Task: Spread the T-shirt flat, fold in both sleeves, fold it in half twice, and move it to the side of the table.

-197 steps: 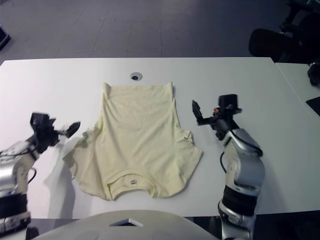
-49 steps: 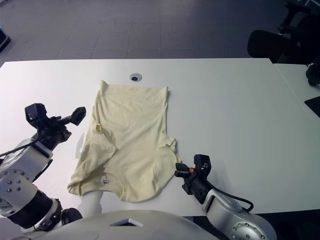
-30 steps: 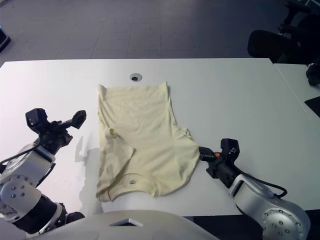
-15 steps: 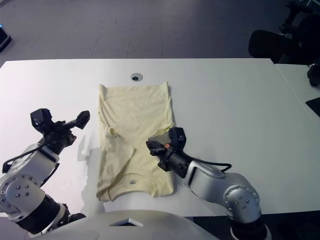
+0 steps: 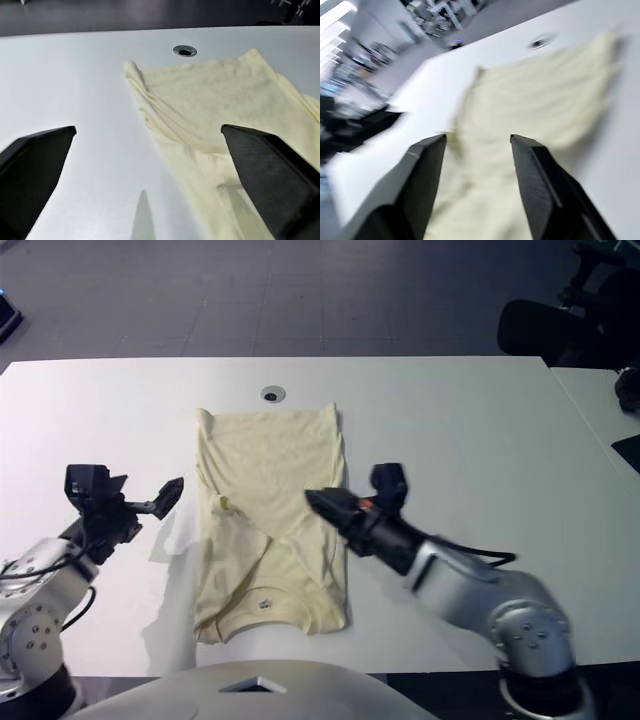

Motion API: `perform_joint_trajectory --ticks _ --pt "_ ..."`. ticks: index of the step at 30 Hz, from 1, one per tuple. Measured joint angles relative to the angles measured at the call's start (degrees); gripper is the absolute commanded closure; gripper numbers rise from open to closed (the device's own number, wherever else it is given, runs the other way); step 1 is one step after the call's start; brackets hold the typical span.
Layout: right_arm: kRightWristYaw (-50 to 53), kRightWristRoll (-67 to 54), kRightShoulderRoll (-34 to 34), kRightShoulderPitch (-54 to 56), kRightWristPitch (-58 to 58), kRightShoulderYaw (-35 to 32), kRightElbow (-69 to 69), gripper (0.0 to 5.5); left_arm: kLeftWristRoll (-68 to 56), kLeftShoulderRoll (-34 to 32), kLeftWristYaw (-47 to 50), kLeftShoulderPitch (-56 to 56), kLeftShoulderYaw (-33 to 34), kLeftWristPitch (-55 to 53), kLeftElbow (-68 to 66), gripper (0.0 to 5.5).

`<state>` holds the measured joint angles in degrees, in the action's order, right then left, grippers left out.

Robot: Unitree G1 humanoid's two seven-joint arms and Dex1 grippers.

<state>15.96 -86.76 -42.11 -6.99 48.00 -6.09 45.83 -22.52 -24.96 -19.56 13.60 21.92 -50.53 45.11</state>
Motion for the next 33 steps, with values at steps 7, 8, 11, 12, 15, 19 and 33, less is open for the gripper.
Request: perform_joint_trajectory --ticks 7,8,11,12,15,19,33 --pt "-22.4 38.3 -22.7 -22.0 -9.5 0.9 0.5 1.28 11.6 -12.1 -17.7 15.9 -3.1 35.5 -14.6 0.1" --pt "-24.2 42.8 -24.8 -24.1 -12.2 2.2 -0.1 1.09 12.4 -12.9 -19.1 17.1 -3.6 38.6 -16.1 0.1" --pt "-29.7 58.0 -30.8 -29.9 -22.7 6.0 -3.5 0.58 15.0 -15.7 -23.7 20.0 -5.6 48.9 -20.2 0.1" --pt "-32.0 63.8 -32.9 -31.4 -27.6 7.3 -4.7 0.46 16.4 -17.1 -25.6 21.2 -6.6 53.3 -21.2 0.1" --pt "-36.9 78.8 -37.0 -32.8 -41.5 11.1 -6.4 0.14 21.4 -21.7 -30.5 24.9 -9.6 66.2 -23.1 0.1" --pt "-42.0 95.1 -37.2 -29.8 -56.4 16.3 -7.4 0.1 27.9 -28.3 -34.5 28.4 -13.7 83.8 -22.7 0.29" --pt "-49.3 107.8 -19.9 -15.3 -62.1 25.0 -12.1 0.1 41.1 -24.1 -23.4 28.6 -18.8 87.5 -22.0 2.69"
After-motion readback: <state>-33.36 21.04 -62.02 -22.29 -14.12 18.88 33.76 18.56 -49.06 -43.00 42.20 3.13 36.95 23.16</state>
